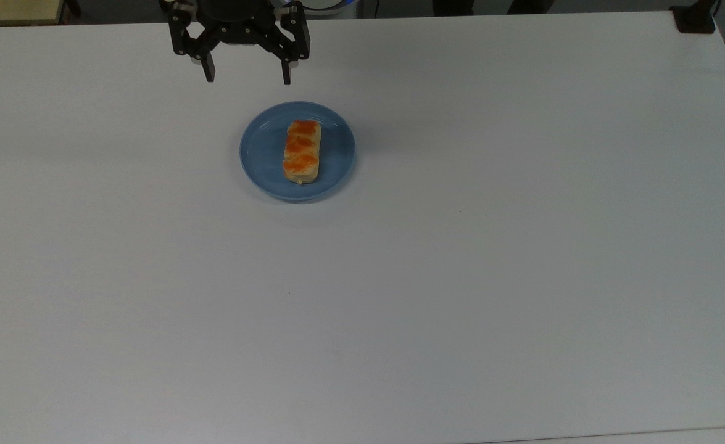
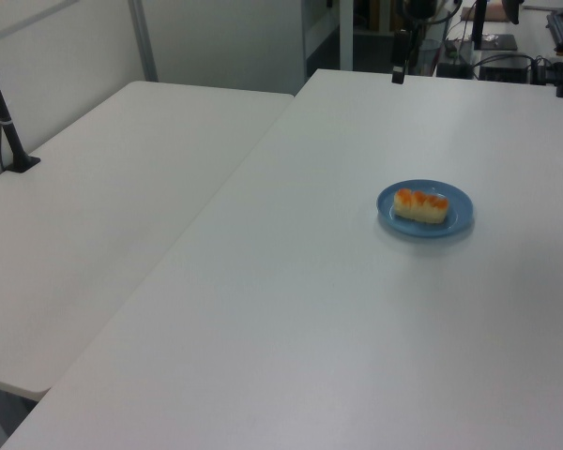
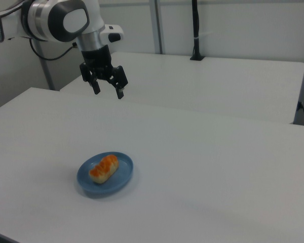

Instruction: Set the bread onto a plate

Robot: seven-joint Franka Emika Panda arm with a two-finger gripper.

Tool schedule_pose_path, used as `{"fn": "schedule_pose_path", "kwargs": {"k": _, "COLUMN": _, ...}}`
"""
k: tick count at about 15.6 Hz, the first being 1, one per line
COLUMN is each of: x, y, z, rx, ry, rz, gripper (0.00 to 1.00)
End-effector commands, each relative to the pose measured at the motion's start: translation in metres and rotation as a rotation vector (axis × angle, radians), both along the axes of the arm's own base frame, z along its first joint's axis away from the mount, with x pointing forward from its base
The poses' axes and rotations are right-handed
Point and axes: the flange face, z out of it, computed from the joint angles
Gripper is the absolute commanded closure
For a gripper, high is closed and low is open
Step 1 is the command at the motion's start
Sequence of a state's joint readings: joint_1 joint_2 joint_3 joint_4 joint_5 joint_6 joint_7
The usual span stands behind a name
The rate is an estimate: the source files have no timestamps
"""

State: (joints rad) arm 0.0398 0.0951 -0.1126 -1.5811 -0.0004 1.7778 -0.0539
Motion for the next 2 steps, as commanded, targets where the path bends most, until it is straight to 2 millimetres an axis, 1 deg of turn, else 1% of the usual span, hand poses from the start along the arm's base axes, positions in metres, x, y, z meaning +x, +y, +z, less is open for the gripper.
{"fn": "schedule_pose_path", "kwargs": {"k": 1, "x": -0.0076, "y": -0.0009, "z": 0.0092, "rx": 0.019, "ry": 0.008, "rz": -0.009, "gripper": 0.00}}
{"fn": "schedule_pose_path", "kwargs": {"k": 2, "x": -0.0082, "y": -0.0008, "z": 0.0100, "rx": 0.019, "ry": 0.008, "rz": -0.009, "gripper": 0.00}}
